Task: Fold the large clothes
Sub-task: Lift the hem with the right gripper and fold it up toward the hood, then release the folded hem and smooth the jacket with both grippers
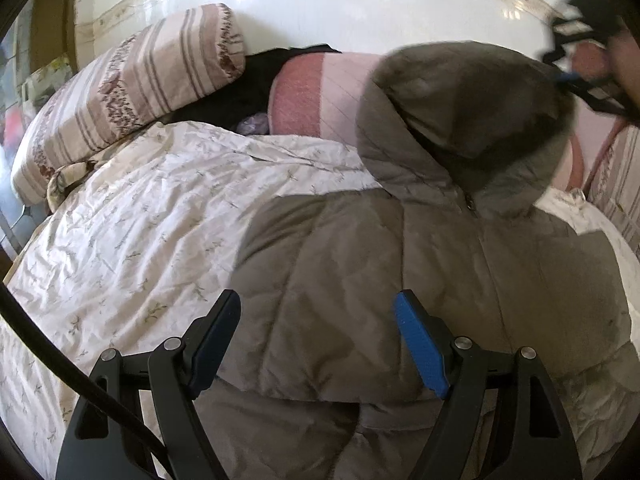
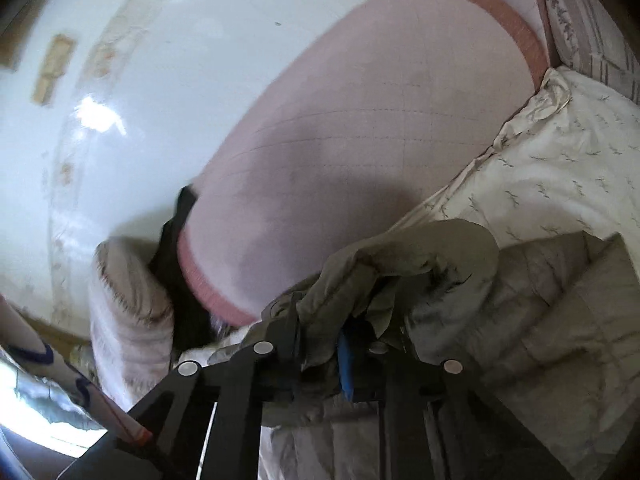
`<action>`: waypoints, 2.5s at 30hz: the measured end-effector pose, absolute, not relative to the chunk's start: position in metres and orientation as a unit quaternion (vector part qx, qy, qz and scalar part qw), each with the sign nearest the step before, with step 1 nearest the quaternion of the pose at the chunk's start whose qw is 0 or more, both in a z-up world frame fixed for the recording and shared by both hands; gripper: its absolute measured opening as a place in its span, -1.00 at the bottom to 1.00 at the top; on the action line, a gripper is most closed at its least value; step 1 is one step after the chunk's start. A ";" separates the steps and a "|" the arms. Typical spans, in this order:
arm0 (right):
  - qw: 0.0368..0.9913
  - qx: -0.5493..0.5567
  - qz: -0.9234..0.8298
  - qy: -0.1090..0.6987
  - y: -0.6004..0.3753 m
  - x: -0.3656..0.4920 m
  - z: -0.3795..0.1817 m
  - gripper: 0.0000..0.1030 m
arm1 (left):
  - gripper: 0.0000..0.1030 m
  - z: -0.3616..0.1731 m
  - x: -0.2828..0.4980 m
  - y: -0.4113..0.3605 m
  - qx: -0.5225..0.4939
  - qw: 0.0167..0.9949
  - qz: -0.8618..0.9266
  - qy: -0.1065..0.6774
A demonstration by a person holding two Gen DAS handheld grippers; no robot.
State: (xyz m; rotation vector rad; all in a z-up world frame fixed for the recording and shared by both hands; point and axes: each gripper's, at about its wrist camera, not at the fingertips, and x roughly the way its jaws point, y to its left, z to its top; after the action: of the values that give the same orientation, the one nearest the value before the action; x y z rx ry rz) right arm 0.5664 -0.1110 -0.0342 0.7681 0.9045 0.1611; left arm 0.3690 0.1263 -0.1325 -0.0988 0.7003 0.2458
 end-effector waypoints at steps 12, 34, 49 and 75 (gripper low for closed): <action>0.834 0.319 0.145 0.427 -0.154 0.347 -0.091 -0.76 | 0.53 -0.106 0.347 0.138 -0.125 0.949 0.107 0.270; 0.906 0.175 0.099 0.373 -0.162 0.339 -0.121 -0.12 | 0.68 -0.175 0.382 0.065 -0.014 0.931 0.051 0.362; 0.906 0.012 0.083 0.415 -0.117 0.376 -0.184 -0.12 | 0.69 -0.168 0.371 0.060 -0.009 0.937 0.051 0.346; 0.900 0.047 0.104 0.421 -0.123 0.368 -0.173 -0.11 | 0.71 -0.177 0.368 0.038 0.021 0.935 0.009 0.353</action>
State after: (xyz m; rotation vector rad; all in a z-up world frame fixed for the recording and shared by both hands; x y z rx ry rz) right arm 0.3678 -0.1231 -0.1731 0.0976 0.8713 0.2154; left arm 0.3682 0.0381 -0.1766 0.0425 0.7216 0.0182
